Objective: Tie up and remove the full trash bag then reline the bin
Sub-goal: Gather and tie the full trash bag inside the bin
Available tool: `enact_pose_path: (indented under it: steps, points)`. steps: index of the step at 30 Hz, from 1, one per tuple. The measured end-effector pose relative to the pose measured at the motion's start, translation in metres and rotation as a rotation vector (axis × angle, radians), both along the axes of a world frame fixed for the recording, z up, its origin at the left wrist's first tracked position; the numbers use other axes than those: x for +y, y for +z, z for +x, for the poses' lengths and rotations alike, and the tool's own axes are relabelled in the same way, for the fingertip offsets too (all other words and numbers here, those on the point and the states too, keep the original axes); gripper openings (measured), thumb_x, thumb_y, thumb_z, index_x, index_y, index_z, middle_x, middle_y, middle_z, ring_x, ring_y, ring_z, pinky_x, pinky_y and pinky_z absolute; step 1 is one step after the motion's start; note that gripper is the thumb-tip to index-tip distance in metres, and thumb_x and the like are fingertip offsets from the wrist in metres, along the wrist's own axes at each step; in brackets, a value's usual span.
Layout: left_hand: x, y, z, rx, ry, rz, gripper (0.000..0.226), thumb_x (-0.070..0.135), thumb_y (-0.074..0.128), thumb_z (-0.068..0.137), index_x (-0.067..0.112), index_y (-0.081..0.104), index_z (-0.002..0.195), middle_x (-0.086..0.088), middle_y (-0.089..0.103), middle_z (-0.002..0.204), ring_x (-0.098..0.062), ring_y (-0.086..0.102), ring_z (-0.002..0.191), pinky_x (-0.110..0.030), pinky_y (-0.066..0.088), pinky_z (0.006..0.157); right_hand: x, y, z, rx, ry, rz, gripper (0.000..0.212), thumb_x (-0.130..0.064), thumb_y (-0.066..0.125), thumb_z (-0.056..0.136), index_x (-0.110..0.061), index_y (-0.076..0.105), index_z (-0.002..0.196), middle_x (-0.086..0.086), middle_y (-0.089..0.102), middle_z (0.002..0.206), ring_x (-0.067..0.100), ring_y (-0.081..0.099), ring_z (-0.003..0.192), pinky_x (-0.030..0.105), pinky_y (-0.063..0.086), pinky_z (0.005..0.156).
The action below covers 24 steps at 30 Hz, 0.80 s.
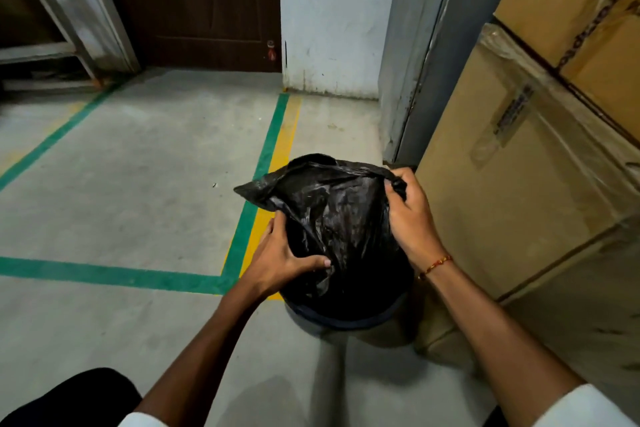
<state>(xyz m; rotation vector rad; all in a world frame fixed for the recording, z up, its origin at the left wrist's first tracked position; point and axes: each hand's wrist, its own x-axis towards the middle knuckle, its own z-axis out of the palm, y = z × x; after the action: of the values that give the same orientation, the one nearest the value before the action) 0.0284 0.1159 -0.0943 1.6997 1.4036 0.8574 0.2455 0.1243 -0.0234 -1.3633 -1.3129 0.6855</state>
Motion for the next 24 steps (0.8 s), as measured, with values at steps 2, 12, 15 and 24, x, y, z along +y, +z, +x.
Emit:
enact_pose_path:
  steps: [2, 12, 15, 24]
  points:
    - [0.0, 0.001, 0.0, 0.06, 0.015, 0.036, 0.11, 0.072, 0.08, 0.045, 0.036, 0.029, 0.136, 0.003, 0.047, 0.142, -0.02, 0.043, 0.134, -0.045, 0.041, 0.107, -0.002, -0.001, 0.008, 0.001, -0.009, -0.04, 0.004, -0.019, 0.051, 0.099, -0.017, 0.052, 0.102, -0.005, 0.057, 0.087, 0.001, 0.051, 0.074, 0.016, 0.042, 0.068]
    - [0.001, -0.009, -0.014, 0.059, 0.115, 0.013, 0.107, 0.077, 0.074, 0.044, 0.035, 0.032, 0.134, 0.001, 0.052, 0.14, -0.03, 0.043, 0.133, -0.047, 0.04, 0.107, -0.076, -0.024, 0.038, 0.018, 0.121, -0.265, 0.122, -0.074, 0.076, 0.052, -0.04, 0.011, 0.15, -0.01, 0.026, 0.158, 0.002, 0.025, 0.143, 0.032, 0.022, 0.118]
    - [0.001, -0.008, -0.013, 0.049, 0.129, 0.02, 0.105, 0.074, 0.075, 0.048, 0.036, 0.031, 0.135, 0.003, 0.05, 0.141, -0.03, 0.041, 0.133, -0.046, 0.039, 0.108, -0.067, -0.044, 0.04, -0.312, 0.144, -0.456, 0.129, -0.07, 0.074, 0.054, -0.03, 0.002, 0.154, -0.009, 0.001, 0.163, 0.0, 0.004, 0.143, 0.028, 0.01, 0.119]
    - [-0.005, 0.002, -0.006, 0.063, 0.138, 0.029, 0.107, 0.078, 0.071, 0.047, 0.043, 0.025, 0.137, 0.014, 0.05, 0.143, -0.02, 0.044, 0.136, -0.055, 0.029, 0.113, -0.026, -0.052, 0.004, 0.081, 0.083, -0.23, 0.029, -0.025, 0.075, 0.082, -0.027, 0.067, 0.11, -0.005, 0.069, 0.116, 0.012, 0.065, 0.111, 0.043, 0.049, 0.102]
